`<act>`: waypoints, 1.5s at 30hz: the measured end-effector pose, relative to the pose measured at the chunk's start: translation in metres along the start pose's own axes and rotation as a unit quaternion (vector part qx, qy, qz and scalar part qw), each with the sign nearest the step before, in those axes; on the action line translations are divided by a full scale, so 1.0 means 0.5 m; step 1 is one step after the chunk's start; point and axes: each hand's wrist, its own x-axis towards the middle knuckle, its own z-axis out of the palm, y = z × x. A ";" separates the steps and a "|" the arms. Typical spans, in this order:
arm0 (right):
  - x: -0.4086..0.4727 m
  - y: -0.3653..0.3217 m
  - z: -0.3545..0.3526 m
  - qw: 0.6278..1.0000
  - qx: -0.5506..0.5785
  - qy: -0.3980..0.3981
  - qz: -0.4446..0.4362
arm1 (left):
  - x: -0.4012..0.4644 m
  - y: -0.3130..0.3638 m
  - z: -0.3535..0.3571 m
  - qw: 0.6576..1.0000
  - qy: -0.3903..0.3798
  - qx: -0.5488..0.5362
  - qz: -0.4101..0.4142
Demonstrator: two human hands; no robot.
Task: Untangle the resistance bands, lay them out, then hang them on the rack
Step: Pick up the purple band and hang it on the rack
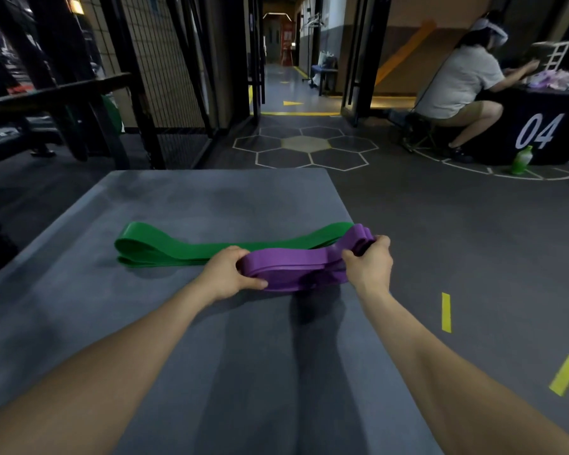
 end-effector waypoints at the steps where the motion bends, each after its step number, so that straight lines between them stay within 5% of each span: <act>1: -0.004 -0.005 -0.006 1.000 0.000 -0.005 0.002 | -0.011 0.012 -0.017 1.000 -0.007 0.005 0.002; 8: -0.076 -0.063 -0.041 0.997 -0.032 -0.073 0.019 | -0.111 0.105 -0.181 0.996 -0.043 0.082 0.004; 13: -0.184 -0.137 -0.031 0.968 -0.216 -0.082 -0.094 | -0.194 0.145 -0.281 0.985 -0.049 0.160 -0.043; 16: -0.272 -0.209 -0.027 0.921 -0.237 -0.090 -0.297 | -0.239 0.171 -0.331 0.978 -0.066 0.190 -0.061; 19: -0.364 -0.276 -0.010 0.839 -0.219 -0.208 -0.453 | -0.280 0.194 -0.376 0.971 -0.077 0.212 -0.075; 22: -0.425 -0.308 0.010 0.793 -0.245 -0.246 -0.501 | -0.317 0.209 -0.415 0.966 -0.083 0.223 -0.098; 27: -0.473 -0.353 0.029 0.767 -0.261 -0.268 -0.521 | -0.367 0.215 -0.471 0.961 -0.074 0.230 -0.131; 36: -0.530 -0.412 0.087 0.789 -0.237 -0.161 -0.544 | -0.434 0.205 -0.542 0.977 0.023 0.185 -0.105; 41: -0.524 -0.447 0.096 0.827 -0.172 -0.173 -0.506 | -0.470 0.118 -0.503 0.993 0.101 -0.039 -0.049; 45: -0.513 -0.454 0.105 0.843 -0.131 -0.177 -0.490 | -0.489 0.077 -0.492 0.961 0.184 -0.208 0.002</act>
